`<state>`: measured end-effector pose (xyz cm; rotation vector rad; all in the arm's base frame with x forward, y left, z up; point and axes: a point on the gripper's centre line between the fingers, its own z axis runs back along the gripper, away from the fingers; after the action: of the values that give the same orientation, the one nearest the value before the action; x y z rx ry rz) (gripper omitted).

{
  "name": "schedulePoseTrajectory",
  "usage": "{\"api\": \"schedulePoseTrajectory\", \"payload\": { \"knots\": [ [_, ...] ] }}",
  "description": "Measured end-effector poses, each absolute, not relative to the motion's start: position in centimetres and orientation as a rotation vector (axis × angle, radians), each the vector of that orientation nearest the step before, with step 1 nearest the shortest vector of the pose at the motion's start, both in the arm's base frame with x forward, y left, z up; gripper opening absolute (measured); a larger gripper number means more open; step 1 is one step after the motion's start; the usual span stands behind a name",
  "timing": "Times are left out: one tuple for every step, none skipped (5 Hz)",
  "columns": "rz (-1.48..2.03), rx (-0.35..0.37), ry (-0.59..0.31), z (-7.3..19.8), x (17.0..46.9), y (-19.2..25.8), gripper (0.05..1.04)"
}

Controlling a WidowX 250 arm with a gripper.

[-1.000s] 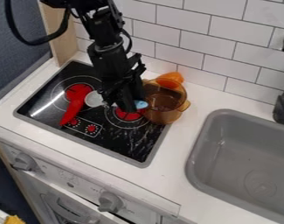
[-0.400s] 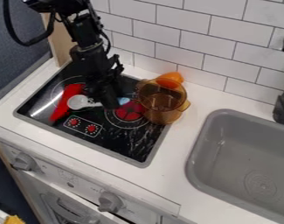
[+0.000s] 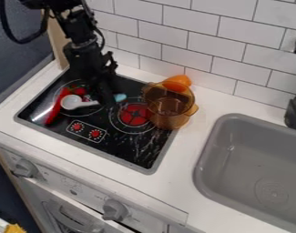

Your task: Take the blue spoon and put in the left side stove

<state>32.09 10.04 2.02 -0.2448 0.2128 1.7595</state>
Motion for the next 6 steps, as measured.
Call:
{"api": "schedulePoseTrajectory", "payload": {
  "knots": [
    [1.816,-0.234,0.211,1.6,32.7,11.5,0.324],
    [1.874,-0.210,0.197,1.2,33.0,13.3,0.324],
    [1.917,-0.180,0.175,1.0,33.1,14.7,0.324],
    [1.959,-0.165,0.165,0.7,33.0,15.8,0.324],
    [1.930,-0.175,0.168,0.3,33.0,15.0,0.324],
    [1.801,-0.166,0.125,0.3,33.2,12.6,0.324]
  ]
}}
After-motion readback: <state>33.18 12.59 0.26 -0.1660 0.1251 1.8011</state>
